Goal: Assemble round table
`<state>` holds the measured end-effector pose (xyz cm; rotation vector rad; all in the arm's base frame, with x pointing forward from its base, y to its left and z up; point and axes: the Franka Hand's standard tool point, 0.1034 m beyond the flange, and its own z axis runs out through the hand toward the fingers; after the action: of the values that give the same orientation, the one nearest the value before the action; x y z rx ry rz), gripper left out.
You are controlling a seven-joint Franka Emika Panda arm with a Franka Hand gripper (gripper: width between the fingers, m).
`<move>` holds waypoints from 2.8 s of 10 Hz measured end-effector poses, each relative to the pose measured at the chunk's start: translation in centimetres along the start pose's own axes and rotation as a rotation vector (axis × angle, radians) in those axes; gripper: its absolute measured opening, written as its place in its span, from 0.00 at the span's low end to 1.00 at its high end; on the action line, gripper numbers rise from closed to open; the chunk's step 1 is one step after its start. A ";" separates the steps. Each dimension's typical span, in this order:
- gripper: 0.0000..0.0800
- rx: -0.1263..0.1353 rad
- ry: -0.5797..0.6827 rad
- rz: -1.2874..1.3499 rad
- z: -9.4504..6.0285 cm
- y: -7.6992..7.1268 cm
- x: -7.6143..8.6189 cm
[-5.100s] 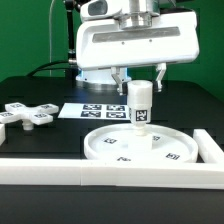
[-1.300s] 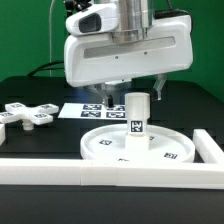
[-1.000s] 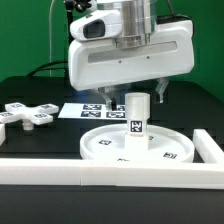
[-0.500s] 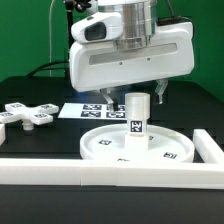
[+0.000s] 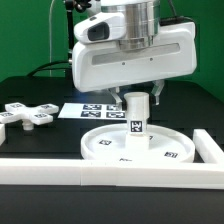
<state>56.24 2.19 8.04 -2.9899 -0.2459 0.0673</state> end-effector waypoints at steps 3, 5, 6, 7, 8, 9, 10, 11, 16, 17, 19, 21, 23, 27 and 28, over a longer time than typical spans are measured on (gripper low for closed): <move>0.51 0.002 0.000 0.151 0.0 -0.1 0.0; 0.51 0.001 0.009 0.354 0.1 -0.2 0.1; 0.51 0.006 0.027 0.498 0.2 -0.4 0.3; 0.51 0.008 0.043 0.630 0.2 -0.7 0.4; 0.51 0.013 0.042 0.773 0.2 -1.0 0.4; 0.51 0.023 0.040 0.934 0.2 -0.9 0.4; 0.51 0.038 0.035 1.057 0.3 -1.0 0.4; 0.51 0.059 0.029 1.171 0.3 -1.0 0.4; 0.51 0.092 0.011 1.438 0.4 -1.5 0.5; 0.51 0.109 0.004 1.551 0.4 -1.3 0.5; 0.51 0.152 -0.010 1.829 0.3 -0.2 0.5; 0.51 0.193 -0.025 2.033 0.3 0.1 0.5; 0.51 0.211 -0.038 2.118 0.3 -0.2 0.6; 0.80 0.166 -0.031 1.921 0.3 -0.8 0.9; 0.81 0.154 -0.014 1.807 0.3 -1.0 1.3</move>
Offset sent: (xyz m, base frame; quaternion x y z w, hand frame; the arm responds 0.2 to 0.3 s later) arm 0.0000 0.0000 0.0000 0.0000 0.0000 0.1938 0.9810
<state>57.31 3.45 7.86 -1.9956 2.1698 0.2396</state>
